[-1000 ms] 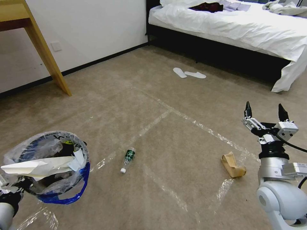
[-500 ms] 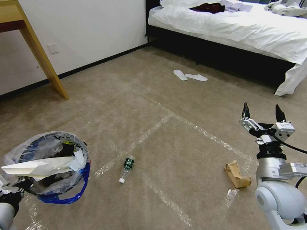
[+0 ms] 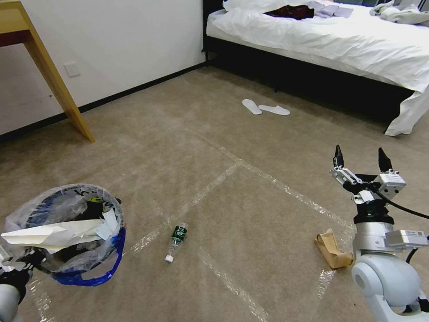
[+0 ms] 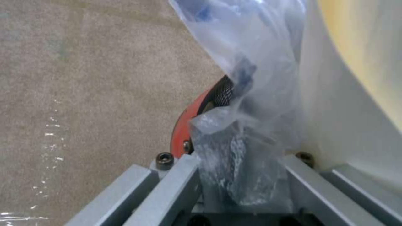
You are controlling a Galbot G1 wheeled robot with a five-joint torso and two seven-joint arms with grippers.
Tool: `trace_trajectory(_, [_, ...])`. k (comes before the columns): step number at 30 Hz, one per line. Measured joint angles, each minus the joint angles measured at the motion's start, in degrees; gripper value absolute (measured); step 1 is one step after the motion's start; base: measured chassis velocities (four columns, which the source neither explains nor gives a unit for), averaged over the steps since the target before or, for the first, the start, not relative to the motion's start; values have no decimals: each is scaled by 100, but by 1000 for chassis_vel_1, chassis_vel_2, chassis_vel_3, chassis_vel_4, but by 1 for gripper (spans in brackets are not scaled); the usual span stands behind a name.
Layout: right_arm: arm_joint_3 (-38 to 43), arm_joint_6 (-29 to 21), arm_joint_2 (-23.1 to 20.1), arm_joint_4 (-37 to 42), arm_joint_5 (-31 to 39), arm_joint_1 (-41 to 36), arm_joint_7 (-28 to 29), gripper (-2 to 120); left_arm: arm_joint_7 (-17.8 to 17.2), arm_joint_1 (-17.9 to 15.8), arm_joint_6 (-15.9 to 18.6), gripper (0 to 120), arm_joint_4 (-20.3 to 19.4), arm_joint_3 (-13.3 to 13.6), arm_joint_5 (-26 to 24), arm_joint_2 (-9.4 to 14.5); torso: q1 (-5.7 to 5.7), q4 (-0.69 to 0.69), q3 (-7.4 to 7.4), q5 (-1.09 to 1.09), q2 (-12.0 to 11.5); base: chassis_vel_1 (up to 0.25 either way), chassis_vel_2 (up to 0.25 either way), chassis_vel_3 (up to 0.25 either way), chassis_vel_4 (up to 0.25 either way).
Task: Pick up the trash bin and place the garbage on the floor into it.
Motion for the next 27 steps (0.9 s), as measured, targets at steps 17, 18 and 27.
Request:
trace_trajectory(17, [-1579, -1845, -972, 418, 2057, 1460, 1256, 100, -9, 78, -1, 0, -48, -96, -16, -72, 0, 1, 1, -1, 0, 0, 0, 0, 0])
trace_trajectory(18, [-1579, -1845, -972, 418, 2057, 1460, 1256, 100, -9, 78, -1, 0, -48, -96, -16, -72, 0, 1, 1, -1, 0, 0, 0, 0, 0])
trace_trajectory(27, [-3516, -3637, -964, -193, 5755, 3850, 3413, 100, -16, 101, -2, 0, -122, -195, 29, -187, 2, 0, 2, -1, 0, 0, 0, 0, 0])
